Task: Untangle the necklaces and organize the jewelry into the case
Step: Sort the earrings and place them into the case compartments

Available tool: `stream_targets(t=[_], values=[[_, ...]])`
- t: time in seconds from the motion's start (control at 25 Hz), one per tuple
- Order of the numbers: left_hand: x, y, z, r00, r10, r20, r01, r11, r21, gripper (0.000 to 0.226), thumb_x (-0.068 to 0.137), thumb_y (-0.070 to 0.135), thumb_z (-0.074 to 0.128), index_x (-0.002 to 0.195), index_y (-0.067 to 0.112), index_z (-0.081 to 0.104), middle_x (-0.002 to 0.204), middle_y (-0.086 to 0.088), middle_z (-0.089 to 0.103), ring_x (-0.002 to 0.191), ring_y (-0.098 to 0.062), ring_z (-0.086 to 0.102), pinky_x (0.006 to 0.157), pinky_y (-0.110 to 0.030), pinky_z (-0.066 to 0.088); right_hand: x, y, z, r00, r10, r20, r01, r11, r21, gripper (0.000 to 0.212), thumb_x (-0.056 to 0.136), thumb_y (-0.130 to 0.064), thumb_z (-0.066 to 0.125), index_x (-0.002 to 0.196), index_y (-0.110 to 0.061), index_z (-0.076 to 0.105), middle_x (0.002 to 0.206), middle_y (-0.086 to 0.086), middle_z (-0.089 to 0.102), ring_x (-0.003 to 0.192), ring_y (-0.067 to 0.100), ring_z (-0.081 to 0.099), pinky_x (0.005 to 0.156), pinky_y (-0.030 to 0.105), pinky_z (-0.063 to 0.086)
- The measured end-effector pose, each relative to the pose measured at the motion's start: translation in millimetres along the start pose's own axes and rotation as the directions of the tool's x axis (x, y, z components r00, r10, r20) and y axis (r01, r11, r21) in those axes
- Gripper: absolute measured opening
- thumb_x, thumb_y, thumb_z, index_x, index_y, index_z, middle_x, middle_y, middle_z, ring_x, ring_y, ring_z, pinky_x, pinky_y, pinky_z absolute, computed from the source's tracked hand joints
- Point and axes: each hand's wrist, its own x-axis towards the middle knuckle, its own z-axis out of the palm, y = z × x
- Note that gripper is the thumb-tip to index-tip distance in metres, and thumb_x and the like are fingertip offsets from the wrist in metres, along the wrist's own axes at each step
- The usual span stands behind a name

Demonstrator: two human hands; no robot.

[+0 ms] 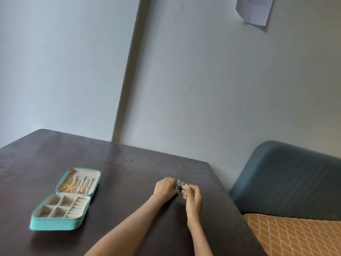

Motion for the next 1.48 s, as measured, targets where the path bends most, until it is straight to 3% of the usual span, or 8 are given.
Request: stream_targets(t=[0.24, 0.4, 0.64, 0.84, 1.04, 1.24, 1.4, 1.48], values=[[-15.5, -19.2, -37.4, 0.971, -0.226, -0.080, 0.133, 0.785, -0.606, 0.011, 0.079, 0.016, 0.061, 0.073, 0.019, 0.052, 0.075, -0.002, 0.064, 0.063, -0.017, 0.056, 0.057, -0.030, 0.049, -22.1, -35.7, 35.9, 0.992, 0.129, 0.001, -0.120, 0.922, 0.368, 0.010, 0.097, -0.014, 0.049, 0.090, -0.008, 0.054, 0.084, 0.007, 0.064, 0.067, 0.011, 0.065, 0.056, 0.018, 0.054], [-48.5, -48.4, -97.4, 0.949, -0.242, -0.203, 0.025, 0.699, -0.715, 0.012, 0.086, 0.015, 0.062, 0.074, 0.011, 0.062, 0.076, -0.005, 0.070, 0.050, -0.008, 0.050, 0.043, -0.016, 0.042, -54.0, -65.4, 85.0, 0.979, 0.196, -0.054, -0.149, 0.873, 0.464, 0.012, 0.095, -0.016, 0.053, 0.085, -0.011, 0.058, 0.077, 0.003, 0.060, 0.062, 0.011, 0.057, 0.049, 0.013, 0.048], [-122.4, -123.1, -186.6, 0.900, -0.337, -0.276, 0.052, 0.712, -0.701, 0.027, 0.094, 0.026, 0.054, 0.087, 0.006, 0.072, 0.072, -0.003, 0.069, 0.044, -0.003, 0.050, 0.042, -0.014, 0.039, -130.3, -111.4, 168.0, 0.961, 0.204, 0.187, -0.271, 0.831, 0.485, 0.008, 0.090, -0.011, 0.060, 0.089, -0.003, 0.061, 0.069, 0.004, 0.057, 0.060, 0.011, 0.054, 0.058, 0.019, 0.052], [-188.6, -155.8, -219.1, 0.951, -0.295, -0.093, 0.180, 0.771, -0.610, 0.008, 0.086, 0.007, 0.064, 0.080, 0.007, 0.070, 0.061, -0.001, 0.063, 0.049, -0.007, 0.053, 0.052, -0.020, 0.040, -189.1, -124.2, 196.0, 0.916, 0.205, 0.343, -0.330, 0.873, 0.359, 0.008, 0.086, -0.011, 0.065, 0.092, -0.007, 0.068, 0.082, 0.005, 0.068, 0.069, 0.013, 0.063, 0.065, 0.023, 0.055], [-216.8, -165.3, -215.9, 0.914, -0.406, 0.015, 0.352, 0.772, -0.529, 0.019, 0.076, 0.008, 0.076, 0.073, 0.013, 0.057, 0.062, -0.003, 0.058, 0.033, 0.000, 0.042, 0.037, -0.012, 0.031, -214.4, -116.3, 178.3, 0.923, 0.078, 0.378, -0.067, 0.997, -0.043, 0.012, 0.083, -0.022, 0.066, 0.089, -0.013, 0.071, 0.087, 0.000, 0.071, 0.078, 0.013, 0.061, 0.068, 0.022, 0.043], [-219.7, -168.5, -202.3, 0.892, -0.453, -0.008, 0.419, 0.832, -0.364, 0.015, 0.078, 0.013, 0.074, 0.089, 0.003, 0.074, 0.040, 0.009, 0.054, 0.027, 0.001, 0.040, 0.031, -0.009, 0.026, -222.0, -113.2, 165.7, 0.893, 0.023, 0.449, 0.086, 0.971, -0.222, 0.013, 0.081, -0.018, 0.064, 0.091, -0.012, 0.070, 0.091, 0.004, 0.073, 0.085, 0.019, 0.065, 0.069, 0.024, 0.044], [-214.6, -168.7, -196.7, 0.876, -0.480, 0.048, 0.476, 0.844, -0.247, 0.024, 0.076, 0.019, 0.073, 0.090, -0.001, 0.070, 0.076, -0.006, 0.062, 0.064, -0.011, 0.056, 0.057, -0.018, 0.041, -223.4, -110.3, 161.0, 0.856, 0.007, 0.517, 0.190, 0.925, -0.328, 0.020, 0.082, -0.027, 0.064, 0.090, -0.010, 0.070, 0.091, 0.006, 0.072, 0.090, 0.022, 0.065, 0.068, 0.025, 0.043], [-214.5, -168.9, -196.0, 0.873, -0.485, 0.059, 0.487, 0.857, -0.170, 0.019, 0.076, 0.023, 0.072, 0.079, 0.006, 0.064, 0.075, -0.004, 0.059, 0.066, -0.014, 0.053, 0.058, -0.021, 0.041, -224.2, -112.6, 159.5, 0.836, -0.002, 0.549, 0.237, 0.903, -0.357, 0.023, 0.083, -0.032, 0.060, 0.081, -0.011, 0.070, 0.087, 0.008, 0.071, 0.086, 0.024, 0.063, 0.063, 0.026, 0.042]])
